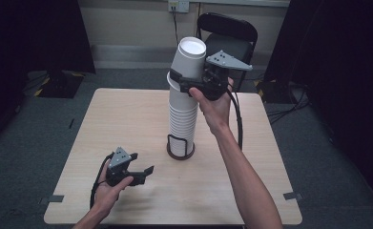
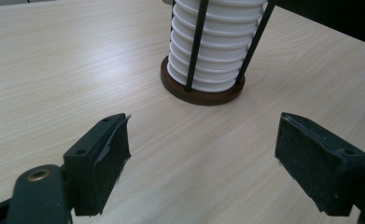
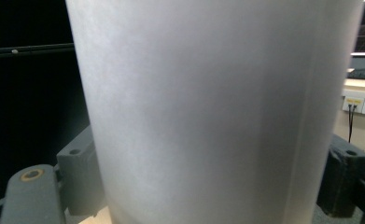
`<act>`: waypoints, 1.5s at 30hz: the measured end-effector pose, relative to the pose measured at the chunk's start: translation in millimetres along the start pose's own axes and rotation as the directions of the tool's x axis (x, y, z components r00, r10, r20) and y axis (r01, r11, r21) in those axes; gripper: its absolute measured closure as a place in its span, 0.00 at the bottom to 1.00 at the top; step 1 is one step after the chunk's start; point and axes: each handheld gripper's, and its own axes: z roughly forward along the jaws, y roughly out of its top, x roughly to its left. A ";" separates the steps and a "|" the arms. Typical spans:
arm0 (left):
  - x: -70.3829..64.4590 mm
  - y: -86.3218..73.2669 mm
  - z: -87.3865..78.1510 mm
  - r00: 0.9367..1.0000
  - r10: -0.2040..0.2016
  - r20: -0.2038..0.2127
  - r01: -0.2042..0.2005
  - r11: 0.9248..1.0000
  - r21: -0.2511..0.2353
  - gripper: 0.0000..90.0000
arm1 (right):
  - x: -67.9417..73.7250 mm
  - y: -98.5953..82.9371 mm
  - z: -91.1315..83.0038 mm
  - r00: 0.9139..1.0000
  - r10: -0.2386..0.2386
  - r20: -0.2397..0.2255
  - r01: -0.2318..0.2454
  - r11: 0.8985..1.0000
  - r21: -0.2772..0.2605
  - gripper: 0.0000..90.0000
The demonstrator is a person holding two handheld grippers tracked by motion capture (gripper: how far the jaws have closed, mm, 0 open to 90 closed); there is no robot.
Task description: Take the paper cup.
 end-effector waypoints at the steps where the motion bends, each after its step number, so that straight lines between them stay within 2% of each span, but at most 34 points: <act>1: 0.3 0.1 0.0 1.000 0.000 0.000 0.000 1.000 0.000 0.20 | 0.6 1.1 -0.3 1.000 0.000 0.002 0.000 1.000 -0.004 0.17; 5: 1.0 0.0 -0.4 1.000 -0.004 -0.007 0.004 1.000 -0.001 0.20 | 2.2 5.9 -3.2 1.000 0.001 -0.002 -0.001 0.999 -0.039 0.17; 11: 0.1 0.1 -0.2 1.000 -0.002 -0.001 0.002 1.000 -0.001 0.20 | 2.2 11.7 -5.3 0.999 0.034 -0.021 -0.035 0.998 -0.059 0.17; 15: 0.6 0.0 -0.4 1.000 0.000 -0.004 0.000 1.000 -0.001 0.19 | 2.4 15.7 -7.6 0.999 0.033 -0.014 -0.034 0.997 -0.073 0.17; 17: 0.9 0.0 -0.4 1.000 -0.001 -0.007 0.001 1.000 0.000 0.19 | 0.9 19.3 -11.5 0.999 0.045 0.005 -0.045 0.995 -0.093 0.17; 20: 0.3 -0.1 0.0 1.000 -0.002 -0.003 0.002 1.000 0.000 0.20 | -0.3 20.3 -13.6 0.998 0.055 0.001 -0.055 0.993 -0.100 0.17; 27: -0.2 -0.1 0.8 1.000 -0.002 -0.003 0.002 1.000 0.000 0.20 | -3.1 23.1 -19.8 0.998 0.061 0.012 -0.060 0.994 -0.094 0.17; 30: -0.8 -0.2 0.7 1.000 -0.002 -0.002 0.002 1.000 -0.002 0.20 | -7.0 25.2 -25.7 0.996 0.085 0.019 -0.082 0.990 -0.115 0.17; 35: -0.7 -0.4 0.9 1.000 -0.004 -0.004 0.004 1.000 -0.001 0.20 | -10.9 27.7 -33.0 0.996 0.084 0.035 -0.079 0.990 -0.116 0.17; 39: -1.6 -0.3 1.0 1.000 0.000 -0.004 0.000 1.000 -0.004 0.20 | -21.3 26.4 -42.6 0.989 0.138 0.057 -0.132 0.985 -0.109 0.17; 42: -1.8 -0.3 1.5 1.000 -0.001 -0.004 0.001 1.000 -0.003 0.20 | -26.1 24.9 -49.2 0.987 0.141 0.075 -0.133 0.986 -0.105 0.17; 45: -0.9 0.0 2.0 0.999 -0.017 -0.028 0.016 1.000 -0.004 0.17 | -28.6 24.1 -53.0 0.986 0.142 0.085 -0.134 0.986 -0.096 0.17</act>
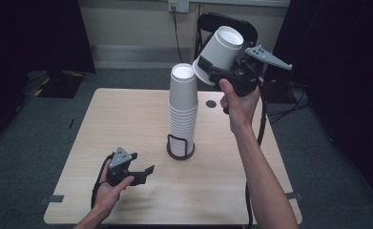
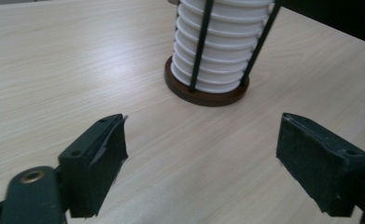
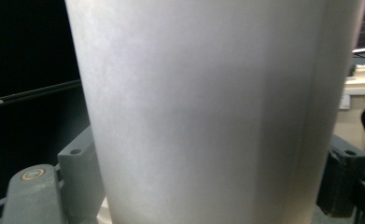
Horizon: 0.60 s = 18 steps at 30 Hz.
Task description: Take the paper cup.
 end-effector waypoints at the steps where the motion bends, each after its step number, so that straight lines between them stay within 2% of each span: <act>1: 0.8 0.1 -0.1 1.000 0.000 -0.006 0.000 1.000 -0.003 0.18 | -3.6 0.0 -3.8 1.000 0.004 0.019 -0.004 1.000 0.011 0.17; 6: 2.7 0.3 -3.2 1.000 0.004 -0.019 -0.004 1.000 -0.015 0.18 | -10.2 -4.2 -10.3 0.999 -0.005 0.040 0.003 0.999 0.051 0.17; 11: 1.0 1.8 -4.7 0.999 0.020 -0.029 -0.021 0.999 -0.039 0.18 | -18.2 -12.4 -18.7 0.998 0.012 0.064 -0.018 0.996 0.089 0.17; 12: 1.0 1.8 -4.7 0.999 0.020 -0.029 -0.021 0.999 -0.039 0.18 | -18.2 -12.4 -18.7 0.998 0.012 0.064 -0.018 0.996 0.089 0.17; 13: 0.0 2.2 -5.3 0.999 0.018 -0.029 -0.019 0.999 -0.045 0.18 | -18.4 -15.5 -20.5 0.998 0.006 0.063 -0.013 0.993 0.119 0.17; 15: -2.2 3.1 -6.3 1.000 0.014 -0.017 -0.015 0.998 -0.060 0.18 | -18.4 -17.5 -21.6 0.998 0.000 0.062 -0.008 0.991 0.133 0.17; 17: -4.4 4.2 -6.7 0.997 0.066 -0.038 -0.068 0.995 -0.070 0.18 | -18.7 -22.6 -24.7 0.998 0.004 0.066 -0.013 0.989 0.145 0.17; 18: -6.8 5.6 -6.0 0.996 0.076 -0.037 -0.078 0.995 -0.069 0.19 | -19.2 -28.4 -27.4 0.998 0.013 0.068 -0.024 0.987 0.162 0.17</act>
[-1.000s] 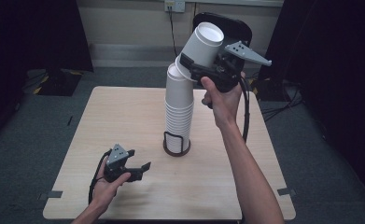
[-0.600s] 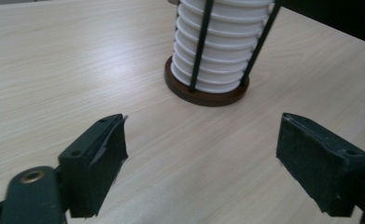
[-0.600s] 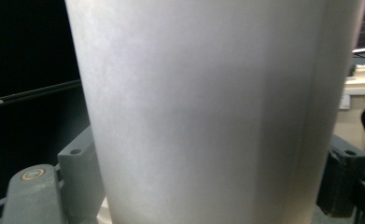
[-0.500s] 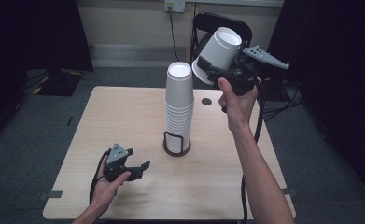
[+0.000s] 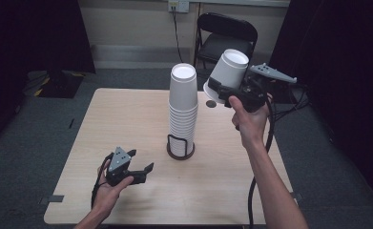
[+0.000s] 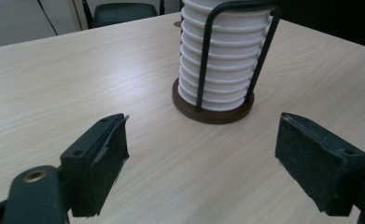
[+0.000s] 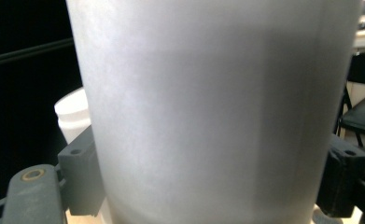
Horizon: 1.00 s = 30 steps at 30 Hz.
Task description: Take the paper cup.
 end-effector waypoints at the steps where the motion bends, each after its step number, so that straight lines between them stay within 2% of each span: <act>1: 0.0 0.0 0.0 1.000 0.000 0.000 0.000 1.000 0.000 0.20 | 0.0 0.0 0.0 1.000 0.000 0.000 0.000 1.000 0.000 0.17; 4: -5.1 3.6 0.7 1.000 0.023 0.001 -0.023 1.000 -0.001 0.19 | -1.9 -13.6 -2.9 1.000 0.016 0.007 -0.016 0.999 0.029 0.17; 8: -5.0 6.1 3.4 0.999 0.032 0.028 -0.032 0.999 0.013 0.20 | -3.7 -23.1 -3.7 0.999 0.038 0.000 -0.038 0.998 0.053 0.17; 9: -4.7 7.2 4.1 0.999 0.025 0.044 -0.026 1.000 0.010 0.20 | -3.6 -26.2 -3.9 0.999 0.038 0.003 -0.038 0.998 0.055 0.17; 11: -4.8 8.9 3.9 0.998 0.031 0.048 -0.031 0.999 0.007 0.20 | -2.6 -33.4 -4.6 1.000 0.030 0.000 -0.030 0.996 0.082 0.17; 15: -5.3 13.1 3.1 0.997 0.038 0.064 -0.038 0.999 -0.012 0.22 | -3.9 -41.5 -6.4 0.999 0.046 -0.006 -0.045 0.995 0.092 0.17; 17: -6.3 15.6 3.0 0.995 0.032 0.092 -0.029 0.999 -0.027 0.23 | -4.2 -51.2 -8.1 0.998 0.056 -0.004 -0.055 0.993 0.108 0.17; 21: -6.6 21.7 4.6 0.996 0.024 0.081 -0.022 0.999 -0.031 0.27 | -3.6 -60.1 -9.3 0.998 0.066 0.000 -0.066 0.990 0.122 0.17; 23: -4.2 26.7 5.6 0.996 -0.020 0.085 0.023 0.999 -0.033 0.30 | -2.3 -64.8 -11.3 0.998 0.071 0.001 -0.070 0.990 0.119 0.18; 26: 1.4 33.8 6.4 0.997 -0.038 0.072 0.042 0.998 -0.055 0.32 | -0.4 -72.7 -11.0 0.997 0.083 -0.008 -0.081 0.988 0.131 0.18; 28: 1.3 34.9 6.8 0.997 -0.034 0.073 0.038 0.998 -0.058 0.32 | 0.9 -76.0 -10.5 0.996 0.084 -0.010 -0.082 0.987 0.140 0.18; 29: 0.6 35.6 7.8 0.997 -0.017 0.081 0.021 0.998 -0.053 0.32 | 2.3 -79.7 -10.1 0.996 0.086 -0.013 -0.083 0.985 0.149 0.18; 30: -0.7 35.5 8.5 0.996 -0.014 0.086 0.018 0.999 -0.048 0.32 | 4.3 -89.0 -10.2 0.995 0.098 -0.018 -0.095 0.984 0.148 0.18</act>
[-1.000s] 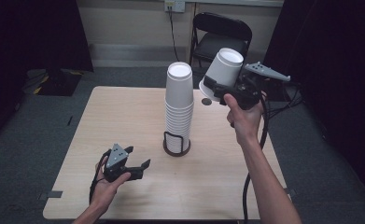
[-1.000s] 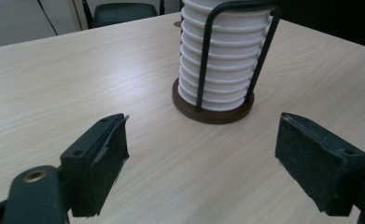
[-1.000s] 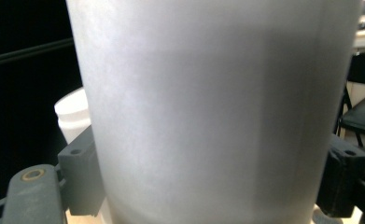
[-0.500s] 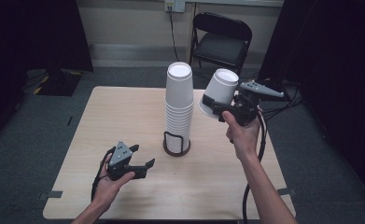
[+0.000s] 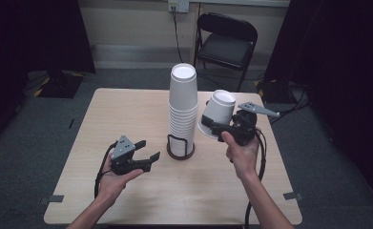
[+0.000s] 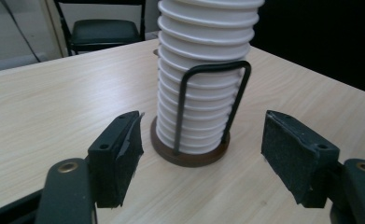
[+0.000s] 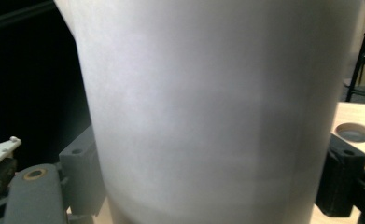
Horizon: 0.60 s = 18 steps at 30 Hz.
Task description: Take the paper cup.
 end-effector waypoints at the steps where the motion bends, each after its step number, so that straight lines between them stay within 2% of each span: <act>1: -0.8 -0.5 1.2 1.000 0.000 0.011 0.000 1.000 -0.005 0.32 | 0.0 0.0 0.0 1.000 0.000 0.000 0.000 1.000 0.000 0.18; 5: -7.7 -10.3 7.0 0.999 0.023 0.040 -0.023 1.000 0.006 0.30 | 0.7 -16.2 2.7 0.999 0.038 -0.025 -0.037 0.999 0.015 0.18; 6: -8.9 -12.6 7.8 0.999 0.019 0.050 -0.019 1.000 0.007 0.30 | 0.0 -21.2 3.8 0.998 0.057 -0.029 -0.057 0.998 0.026 0.18; 8: -12.0 -15.7 8.5 0.998 0.019 0.060 -0.020 1.000 0.019 0.30 | -0.5 -27.5 4.6 0.997 0.065 -0.031 -0.064 0.997 0.033 0.18; 9: -13.8 -16.1 7.6 0.998 0.031 0.063 -0.032 0.999 0.009 0.30 | -0.5 -35.7 4.7 0.997 0.076 -0.034 -0.075 0.996 0.050 0.18; 13: -17.6 -17.3 7.2 0.997 0.023 0.076 -0.024 1.000 0.003 0.32 | -4.5 -51.4 4.4 0.991 0.124 -0.043 -0.122 0.991 0.059 0.18; 18: -22.5 -17.1 8.5 0.995 0.034 0.099 -0.034 0.999 0.005 0.37 | -5.7 -63.4 4.4 0.987 0.155 -0.045 -0.151 0.986 0.072 0.18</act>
